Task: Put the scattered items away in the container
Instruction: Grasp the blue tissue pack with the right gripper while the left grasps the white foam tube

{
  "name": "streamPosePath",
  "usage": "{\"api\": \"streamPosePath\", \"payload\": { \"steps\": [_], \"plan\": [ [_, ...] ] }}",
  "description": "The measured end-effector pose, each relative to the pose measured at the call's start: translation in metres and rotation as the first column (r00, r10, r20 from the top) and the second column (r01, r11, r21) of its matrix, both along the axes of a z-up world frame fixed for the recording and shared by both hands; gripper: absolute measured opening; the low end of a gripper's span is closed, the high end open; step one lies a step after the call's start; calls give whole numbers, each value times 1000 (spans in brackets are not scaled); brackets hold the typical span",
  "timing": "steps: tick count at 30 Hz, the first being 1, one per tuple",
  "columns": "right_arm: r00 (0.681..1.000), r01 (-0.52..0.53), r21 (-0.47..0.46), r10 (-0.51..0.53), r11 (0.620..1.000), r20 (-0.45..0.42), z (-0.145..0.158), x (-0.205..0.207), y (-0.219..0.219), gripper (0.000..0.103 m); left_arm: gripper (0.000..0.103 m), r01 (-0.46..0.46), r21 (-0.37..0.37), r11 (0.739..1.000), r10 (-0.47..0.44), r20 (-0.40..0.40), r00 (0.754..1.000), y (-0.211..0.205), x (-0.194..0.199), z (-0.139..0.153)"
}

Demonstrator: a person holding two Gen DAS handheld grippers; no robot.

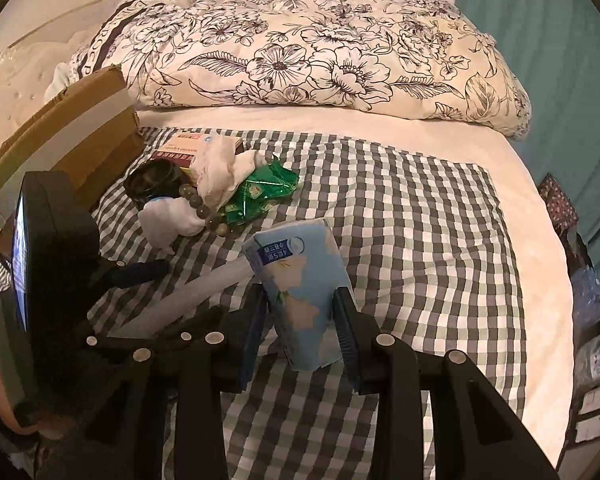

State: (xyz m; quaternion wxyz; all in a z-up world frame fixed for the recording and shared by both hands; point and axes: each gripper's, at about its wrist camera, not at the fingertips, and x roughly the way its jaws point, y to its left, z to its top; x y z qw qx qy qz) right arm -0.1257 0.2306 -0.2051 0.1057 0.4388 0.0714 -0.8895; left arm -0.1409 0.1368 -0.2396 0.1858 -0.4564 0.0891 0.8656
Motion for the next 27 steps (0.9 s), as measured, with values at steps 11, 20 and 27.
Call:
{"api": "streamPosePath", "payload": {
  "steps": [11, 20, 27],
  "plan": [
    [1000, 25, 13, -24, 1000, -13, 11, 5, -1, 34, 15, -26, -18, 1000, 26, -13, 1000, 3, 7, 15],
    [997, 53, 22, -52, 998, -62, 41, 21, -5, 34, 15, -27, 23, 999, 29, -79, 996, -11, 24, 57],
    [993, 58, 31, -54, 998, -106, 66, 36, -18, 34, 15, -37, 47, 998, 42, -109, 993, -24, 35, 80]
  ]
}}
